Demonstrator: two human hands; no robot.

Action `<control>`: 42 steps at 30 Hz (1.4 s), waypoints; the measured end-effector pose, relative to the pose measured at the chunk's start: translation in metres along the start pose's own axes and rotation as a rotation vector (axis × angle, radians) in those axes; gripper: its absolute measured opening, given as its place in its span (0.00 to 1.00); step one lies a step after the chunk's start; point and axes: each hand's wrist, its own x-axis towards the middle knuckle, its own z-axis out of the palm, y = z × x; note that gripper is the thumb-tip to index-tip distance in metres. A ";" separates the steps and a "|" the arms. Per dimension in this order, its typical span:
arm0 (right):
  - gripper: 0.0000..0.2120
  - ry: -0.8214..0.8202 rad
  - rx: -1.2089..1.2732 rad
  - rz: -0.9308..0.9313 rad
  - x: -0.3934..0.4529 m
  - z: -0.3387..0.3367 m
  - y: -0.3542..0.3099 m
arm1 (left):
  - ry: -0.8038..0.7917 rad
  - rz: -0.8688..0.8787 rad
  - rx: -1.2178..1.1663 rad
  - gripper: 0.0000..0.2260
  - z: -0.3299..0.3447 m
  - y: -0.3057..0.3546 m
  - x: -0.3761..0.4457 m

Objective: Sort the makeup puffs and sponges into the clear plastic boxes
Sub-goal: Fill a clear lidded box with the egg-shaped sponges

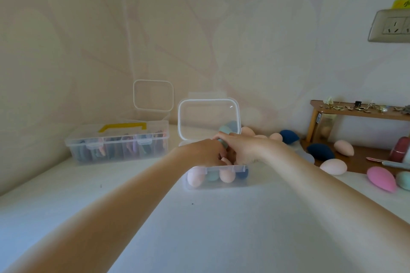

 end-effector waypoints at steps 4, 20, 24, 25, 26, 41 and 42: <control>0.23 0.045 0.027 0.014 0.000 0.003 0.000 | 0.063 -0.052 0.035 0.13 0.003 0.003 0.004; 0.16 0.364 0.403 -0.018 0.019 0.006 0.017 | 0.165 -0.156 -0.027 0.17 0.002 0.008 0.003; 0.12 0.340 1.041 0.028 0.015 0.001 0.014 | 0.186 -0.172 -0.084 0.19 -0.003 0.004 0.000; 0.11 0.248 1.179 0.038 0.013 0.001 0.015 | 0.189 -0.173 -0.127 0.19 -0.005 0.000 -0.002; 0.11 0.165 1.241 0.035 0.012 0.002 0.016 | 0.188 -0.165 -0.163 0.18 -0.008 -0.004 -0.004; 0.16 -0.263 1.334 0.074 0.031 0.007 0.006 | 0.031 -0.037 -0.348 0.13 -0.018 -0.035 -0.049; 0.16 -0.267 1.369 0.068 0.032 0.008 0.005 | 0.025 -0.036 -0.312 0.14 -0.017 -0.035 -0.049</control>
